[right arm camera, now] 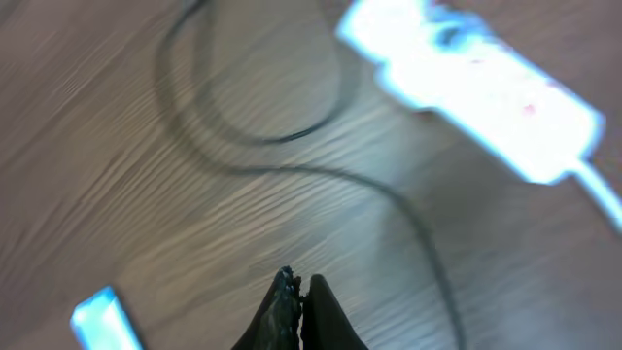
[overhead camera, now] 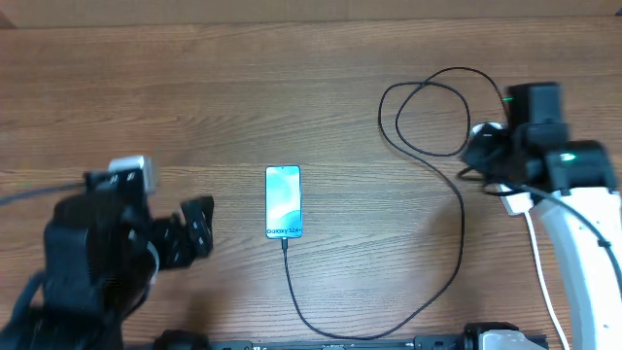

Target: Plug charger to phone and switch on socket

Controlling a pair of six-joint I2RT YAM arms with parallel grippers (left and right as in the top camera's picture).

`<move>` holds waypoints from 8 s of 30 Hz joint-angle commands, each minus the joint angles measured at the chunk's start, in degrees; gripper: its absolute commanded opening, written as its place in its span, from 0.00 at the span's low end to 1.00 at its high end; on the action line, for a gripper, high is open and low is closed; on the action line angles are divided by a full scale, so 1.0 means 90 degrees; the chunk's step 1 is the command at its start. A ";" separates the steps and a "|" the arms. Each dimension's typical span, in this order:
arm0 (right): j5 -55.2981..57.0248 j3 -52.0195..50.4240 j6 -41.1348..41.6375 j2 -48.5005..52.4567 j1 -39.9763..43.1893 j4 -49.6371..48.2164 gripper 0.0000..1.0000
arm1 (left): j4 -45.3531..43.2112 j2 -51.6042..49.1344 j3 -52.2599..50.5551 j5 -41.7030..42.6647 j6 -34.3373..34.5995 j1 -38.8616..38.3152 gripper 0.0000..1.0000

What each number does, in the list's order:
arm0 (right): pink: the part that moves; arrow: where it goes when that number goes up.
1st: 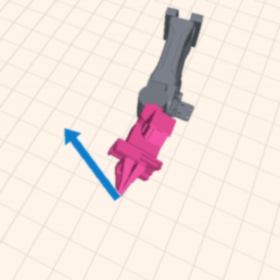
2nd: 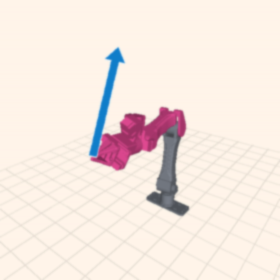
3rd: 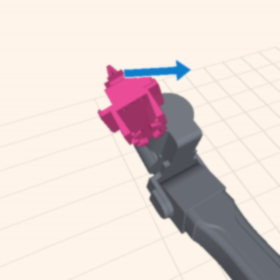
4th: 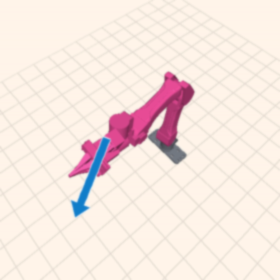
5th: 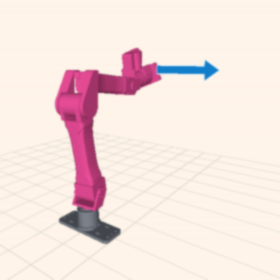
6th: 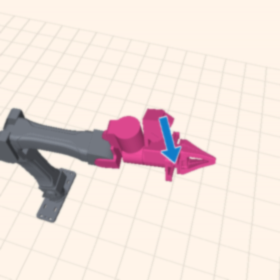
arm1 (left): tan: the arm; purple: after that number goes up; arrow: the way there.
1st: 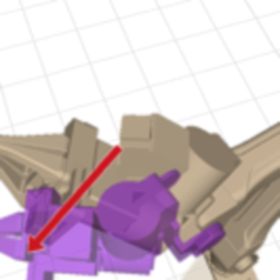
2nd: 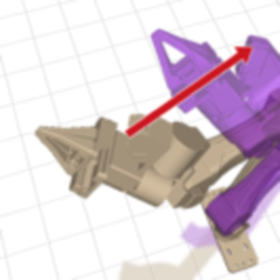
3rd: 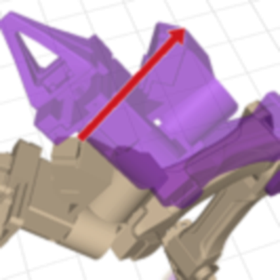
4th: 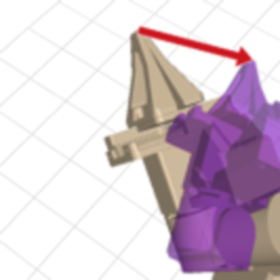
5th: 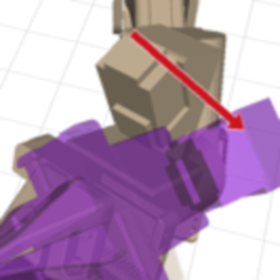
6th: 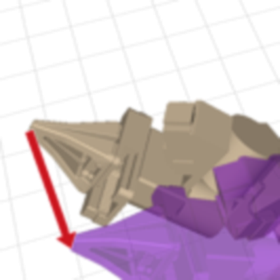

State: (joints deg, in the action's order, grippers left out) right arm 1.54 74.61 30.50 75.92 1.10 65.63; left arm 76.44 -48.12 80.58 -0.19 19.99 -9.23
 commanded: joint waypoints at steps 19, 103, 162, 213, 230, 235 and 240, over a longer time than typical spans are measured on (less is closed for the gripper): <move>-0.0306 0.1848 -0.1069 0.2756 0.2314 0.0894 0.04 | 0.0986 0.0393 -0.0083 -0.0928 -0.0248 0.0012 1.00; -0.1260 0.1926 -0.1416 0.5255 0.2807 -0.0163 0.04 | 0.0998 0.3655 -0.0121 -0.1666 -0.0243 0.0012 1.00; -0.1707 0.2594 0.0899 -0.2722 0.2130 -0.2892 0.30 | -0.7208 0.3655 -0.7349 -0.1047 0.0085 0.0015 0.99; -0.1394 0.2370 0.0563 -0.2973 0.0260 -0.2489 0.50 | -0.3973 0.5321 -0.7652 -0.1020 0.0068 0.1030 1.00; -0.1241 0.2166 0.0561 -0.3133 0.0051 -0.2662 0.53 | -0.5824 0.5321 -0.7786 -0.1331 0.0112 0.1030 1.00; -0.1137 0.2166 0.0561 -0.3133 0.0056 -0.2662 0.54 | -0.6802 0.5321 -0.8408 -0.1299 0.0114 0.1027 1.00; -0.1124 0.2166 0.0559 -0.3157 0.0056 -0.2662 0.54 | -0.7288 0.5314 -0.8570 -0.1200 0.0083 0.1025 1.00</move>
State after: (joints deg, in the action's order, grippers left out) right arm -9.56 94.32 35.99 47.94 2.02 42.00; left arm 11.94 -0.86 3.92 -11.14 20.88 -0.32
